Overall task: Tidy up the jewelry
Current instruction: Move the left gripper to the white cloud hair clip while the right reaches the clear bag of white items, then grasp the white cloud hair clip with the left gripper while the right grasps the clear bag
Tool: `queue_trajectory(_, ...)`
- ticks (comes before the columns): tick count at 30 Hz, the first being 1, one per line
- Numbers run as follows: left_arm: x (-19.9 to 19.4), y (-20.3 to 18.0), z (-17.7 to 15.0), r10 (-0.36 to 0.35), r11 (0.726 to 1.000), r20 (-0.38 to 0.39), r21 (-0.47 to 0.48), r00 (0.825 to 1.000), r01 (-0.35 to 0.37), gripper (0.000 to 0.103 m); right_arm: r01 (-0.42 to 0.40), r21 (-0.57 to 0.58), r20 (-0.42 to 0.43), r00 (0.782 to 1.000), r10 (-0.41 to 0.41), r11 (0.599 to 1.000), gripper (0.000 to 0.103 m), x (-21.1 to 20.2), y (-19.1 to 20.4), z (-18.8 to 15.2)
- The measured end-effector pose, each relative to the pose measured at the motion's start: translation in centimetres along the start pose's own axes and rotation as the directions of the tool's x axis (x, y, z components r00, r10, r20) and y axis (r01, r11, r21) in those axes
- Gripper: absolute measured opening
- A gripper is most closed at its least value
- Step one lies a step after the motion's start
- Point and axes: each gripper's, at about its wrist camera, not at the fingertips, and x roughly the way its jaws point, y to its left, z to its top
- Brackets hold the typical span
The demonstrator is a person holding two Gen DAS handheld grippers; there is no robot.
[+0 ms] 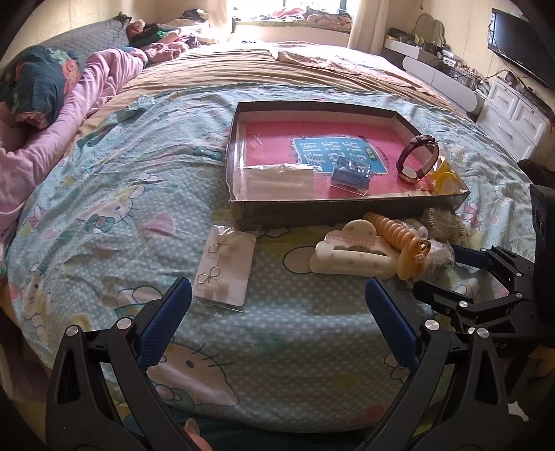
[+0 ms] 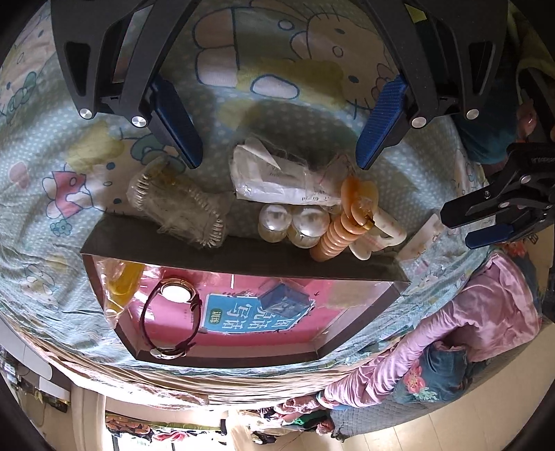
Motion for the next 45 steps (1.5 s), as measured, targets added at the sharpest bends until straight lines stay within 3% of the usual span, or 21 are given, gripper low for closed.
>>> queue_trajectory(3,0.4,-0.6,-0.1,-0.008,1.0,-0.008,0.019,1.0,0.008,0.093,0.001,-0.021,0.013,1.0,-0.001,1.0,0.087,0.3,0.2,0.1)
queue_trajectory(6,0.8,-1.0,-0.1,-0.014,0.999,-0.017,0.03,1.0,0.015,0.093,-0.024,-0.047,0.022,0.999,0.025,0.999,0.072,0.7,0.4,0.1)
queue_trajectory(11,1.5,-2.1,0.0,-0.042,0.998,-0.031,0.055,0.999,0.044,0.093,-0.034,-0.063,0.033,0.999,0.036,0.997,0.067,0.5,0.1,0.2)
queue_trajectory(17,2.9,-3.9,0.2,-0.072,0.991,-0.058,0.107,0.996,0.078,0.093,-0.004,-0.051,0.036,0.999,0.006,0.999,0.066,-0.5,-1.4,0.0)
queue_trajectory(26,4.9,-5.5,0.3,-0.068,0.985,-0.104,0.148,0.992,0.083,0.092,0.029,0.068,0.038,0.999,-0.032,0.997,0.065,-2.5,-5.4,-0.4)
queue_trajectory(32,4.0,-6.3,0.5,-0.088,0.982,-0.079,0.161,0.993,0.1,0.092,0.013,0.116,0.05,0.999,-0.019,0.993,0.065,-3.5,-6.9,-0.3)
queue_trajectory(37,4.7,-4.8,0.8,-0.085,0.989,-0.103,0.109,0.991,0.096,0.092,0.004,0.119,0.073,0.997,-0.013,0.993,0.065,-4.2,-7.1,0.0)
queue_trajectory(41,4.1,-3.0,1.0,-0.121,0.991,-0.089,0.04,0.989,0.124,0.091,-0.001,0.125,0.09,0.996,-0.01,0.992,0.065,-4.7,-7.3,0.2)
queue_trajectory(45,4.6,-3.1,1.3,-0.114,0.992,-0.096,0.049,0.989,0.119,0.086,-0.004,0.13,0.094,0.996,-0.008,0.991,0.065,-4.9,-7.5,0.3)
